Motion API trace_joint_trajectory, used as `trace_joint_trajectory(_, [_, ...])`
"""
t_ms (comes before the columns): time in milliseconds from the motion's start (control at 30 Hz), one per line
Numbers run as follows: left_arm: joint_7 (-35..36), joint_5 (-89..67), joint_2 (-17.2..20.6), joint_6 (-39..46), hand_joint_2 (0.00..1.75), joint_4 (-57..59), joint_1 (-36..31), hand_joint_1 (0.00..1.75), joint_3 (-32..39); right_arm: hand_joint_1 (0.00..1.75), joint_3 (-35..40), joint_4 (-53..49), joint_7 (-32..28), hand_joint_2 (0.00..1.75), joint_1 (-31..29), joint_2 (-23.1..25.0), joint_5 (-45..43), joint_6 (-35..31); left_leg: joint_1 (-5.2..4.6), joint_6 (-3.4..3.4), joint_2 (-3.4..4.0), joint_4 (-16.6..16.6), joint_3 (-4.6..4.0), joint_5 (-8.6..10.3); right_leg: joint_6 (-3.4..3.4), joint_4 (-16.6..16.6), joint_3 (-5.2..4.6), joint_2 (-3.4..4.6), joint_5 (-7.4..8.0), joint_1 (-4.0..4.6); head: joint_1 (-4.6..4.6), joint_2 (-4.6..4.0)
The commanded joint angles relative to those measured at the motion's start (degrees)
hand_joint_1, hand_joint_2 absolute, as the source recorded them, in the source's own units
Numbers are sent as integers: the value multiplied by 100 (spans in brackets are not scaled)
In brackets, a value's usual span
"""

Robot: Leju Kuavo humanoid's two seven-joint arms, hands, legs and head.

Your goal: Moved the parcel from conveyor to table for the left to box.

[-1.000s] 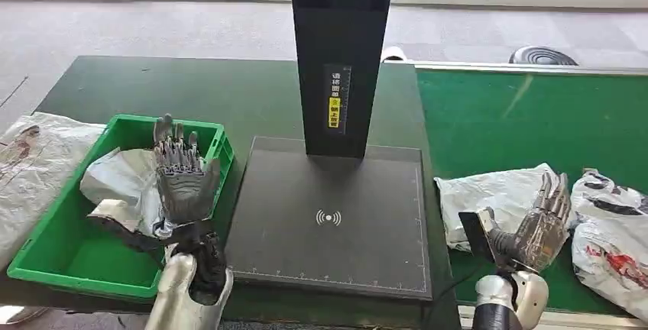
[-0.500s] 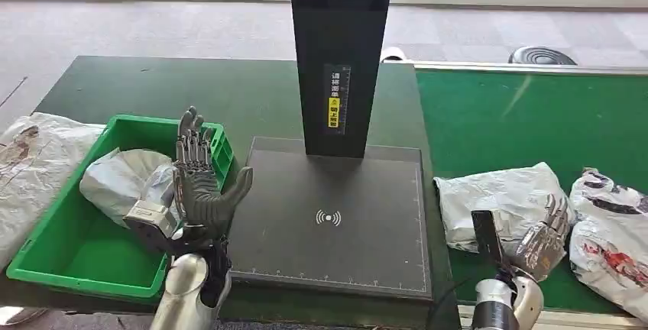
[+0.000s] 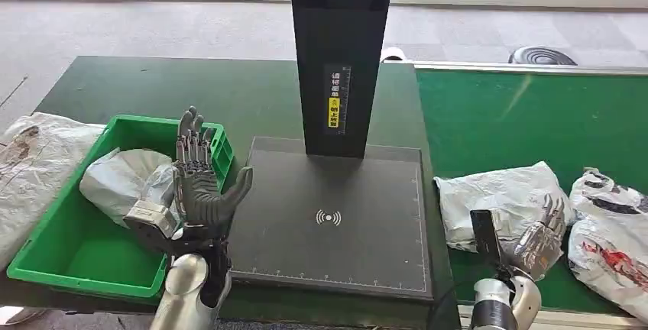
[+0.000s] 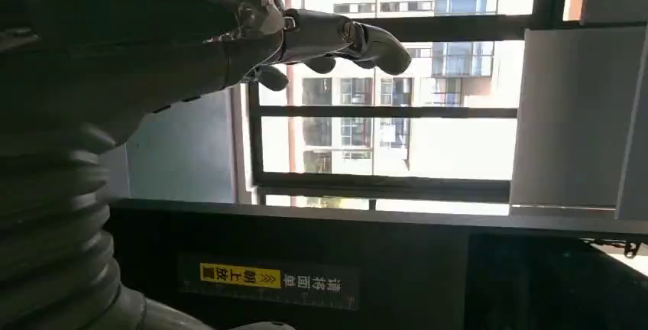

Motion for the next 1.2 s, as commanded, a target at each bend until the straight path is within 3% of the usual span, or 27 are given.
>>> trace_joint_trajectory(33, [30, 7, -207, 20, 175, 104, 512, 0, -199, 0, -359, 346, -13, 175, -203, -96, -8, 13, -4, 4, 17, -13, 21, -4, 0, -14, 16, 15, 1, -2, 0, 0])
trace_joint_trajectory(500, [30, 7, -207, 20, 175, 104, 512, 0, -199, 0, -359, 346, -13, 175, -203, -96, -8, 13, -3, 4, 21, -17, 22, -3, -1, -19, 17, 17, 3, -2, 0, 0])
trace_joint_trajectory(533, [30, -105, -191, -63, 175, 234, 452, 0, -300, 0, -335, 1786, 1223, 175, -753, -709, 406, 13, -5, 5, 27, -28, 33, -2, -1, -30, 27, 23, 6, -3, 0, 0])
trace_joint_trajectory(600, [30, -163, -278, 9, 175, 311, 396, 0, -351, 0, -239, 2357, 1382, 175, -1177, -1156, 417, 21, -5, 8, 35, -21, 28, -2, 3, -27, 20, 32, 11, -3, 0, 0])
trace_joint_trajectory(1200, [30, -145, -253, -16, 175, 319, 395, 0, -354, 0, -250, 2285, 1367, 175, -1110, -1113, 404, 13, -13, 9, 31, -15, 22, 0, 8, -21, 14, 28, 16, -12, 2, 0])
